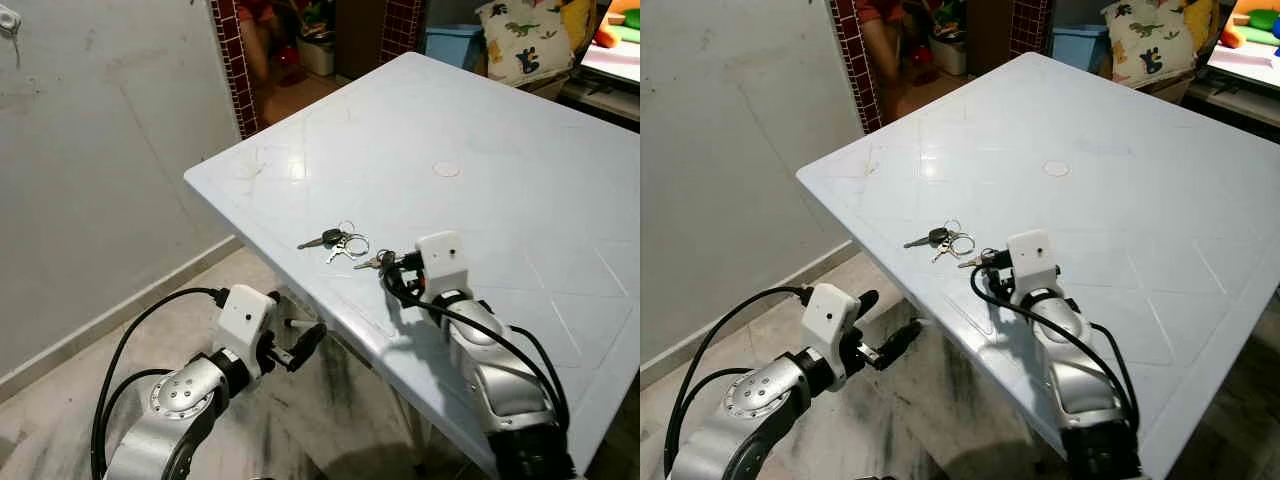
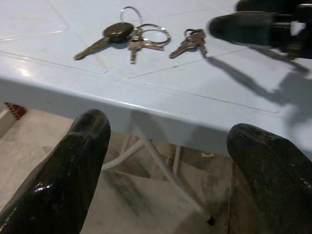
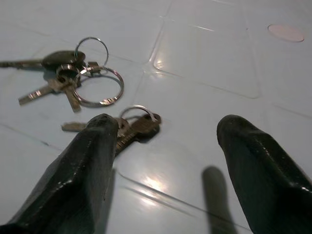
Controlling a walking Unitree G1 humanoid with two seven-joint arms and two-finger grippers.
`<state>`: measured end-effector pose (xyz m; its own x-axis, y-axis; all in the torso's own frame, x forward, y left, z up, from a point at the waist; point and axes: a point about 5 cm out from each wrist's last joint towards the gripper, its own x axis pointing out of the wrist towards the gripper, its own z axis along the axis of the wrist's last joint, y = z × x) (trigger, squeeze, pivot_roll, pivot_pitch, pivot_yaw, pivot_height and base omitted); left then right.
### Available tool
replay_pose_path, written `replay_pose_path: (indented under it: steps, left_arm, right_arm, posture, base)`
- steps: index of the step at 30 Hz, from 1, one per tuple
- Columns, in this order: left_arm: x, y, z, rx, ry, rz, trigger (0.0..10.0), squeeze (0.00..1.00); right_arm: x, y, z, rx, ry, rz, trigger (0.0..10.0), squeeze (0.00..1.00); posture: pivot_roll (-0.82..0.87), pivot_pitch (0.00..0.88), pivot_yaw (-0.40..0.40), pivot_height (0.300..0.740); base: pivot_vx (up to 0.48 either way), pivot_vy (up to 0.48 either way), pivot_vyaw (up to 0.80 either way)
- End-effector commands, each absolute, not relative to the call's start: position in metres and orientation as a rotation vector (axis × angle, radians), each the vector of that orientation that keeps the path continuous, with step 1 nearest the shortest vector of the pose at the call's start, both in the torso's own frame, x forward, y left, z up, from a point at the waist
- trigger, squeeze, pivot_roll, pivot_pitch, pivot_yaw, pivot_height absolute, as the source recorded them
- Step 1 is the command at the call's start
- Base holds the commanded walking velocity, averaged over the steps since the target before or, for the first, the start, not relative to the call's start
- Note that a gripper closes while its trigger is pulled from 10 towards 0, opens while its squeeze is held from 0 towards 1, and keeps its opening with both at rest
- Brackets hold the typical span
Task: Hang keys on a hook
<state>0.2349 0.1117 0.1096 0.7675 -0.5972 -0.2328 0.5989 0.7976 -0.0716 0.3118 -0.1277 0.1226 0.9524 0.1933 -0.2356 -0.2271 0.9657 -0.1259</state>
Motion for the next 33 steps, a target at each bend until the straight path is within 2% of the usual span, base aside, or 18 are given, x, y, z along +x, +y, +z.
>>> replay_pose_path:
  steps: [1, 7, 13, 18, 27, 28, 29, 31, 32, 33]
  left_arm:
    - [0.235, 0.112, 0.109, 0.012, 0.25, -0.65, 10.0, 0.0]
    - [0.232, 0.11, 0.11, 0.003, 0.244, -0.681, 10.0, 0.0]
    - [0.235, 0.113, 0.109, 0.028, 0.231, -0.661, 10.0, 0.0]
    - [0.238, 0.115, 0.115, 0.025, 0.174, -0.613, 10.0, 0.0]
    - [0.238, 0.114, 0.111, 0.024, 0.174, -0.611, 10.0, 0.0]
    - [0.238, 0.113, 0.112, 0.023, 0.172, -0.609, 10.0, 0.0]
    - [0.238, 0.113, 0.112, 0.023, 0.171, -0.608, 10.0, 0.0]
    - [0.238, 0.113, 0.112, 0.022, 0.17, -0.606, 10.0, 0.0]
    - [0.238, 0.113, 0.113, 0.021, 0.169, -0.606, 10.0, 0.0]
    - [0.237, 0.112, 0.113, 0.021, 0.168, -0.606, 10.0, 0.0]
  right_arm:
    - [0.313, -0.121, 0.121, -0.136, 0.244, 0.211, 10.0, 1.0]
    - [0.314, -0.109, 0.118, -0.12, 0.266, 0.206, 10.0, 1.0]
    - [0.32, -0.111, 0.107, -0.133, 0.319, 0.115, 10.0, 1.0]
    - [0.324, -0.105, 0.107, -0.104, 0.319, 0.096, 10.0, 1.0]
    - [0.335, -0.097, 0.111, -0.018, 0.302, 0.069, 10.0, 0.96]
    - [0.335, -0.097, 0.111, -0.013, 0.303, 0.063, 10.0, 0.87]
    - [0.336, -0.097, 0.11, -0.012, 0.304, 0.06, 10.0, 0.87]
    - [0.337, -0.096, 0.108, -0.004, 0.308, 0.045, 10.0, 0.79]
    - [0.337, -0.096, 0.107, 0.002, 0.31, 0.038, 10.0, 0.43]
    - [0.338, -0.095, 0.106, 0.014, 0.318, 0.033, 10.0, 0.26]
  posture:
    - [0.04, 0.09, 0.05, 0.74]
    - [0.05, 0.087, 0.045, 0.74]
    - [0.06, 0.08, 0.036, 0.74]
    - [0.06, 0.078, 0.032, 0.74]
    - [0.06, 0.082, 0.033, 0.74]
    - [0.07, 0.084, 0.034, 0.74]
    - [0.07, 0.084, 0.034, 0.74]
    - [0.07, 0.084, 0.034, 0.74]
    - [0.07, 0.087, 0.033, 0.74]
    - [0.07, 0.087, 0.033, 0.74]
  base:
    - [0.0, 0.0, 0.0]
    - [0.0, 0.0, 0.0]
    - [0.0, 0.0, 0.0]
    - [0.0, 0.0, 0.0]
    - [0.0, 0.0, 0.0]
    - [0.0, 0.0, 0.0]
    - [0.0, 0.0, 0.0]
    - [0.0, 0.0, 0.0]
    - [0.0, 0.0, 0.0]
    - [0.0, 0.0, 0.0]
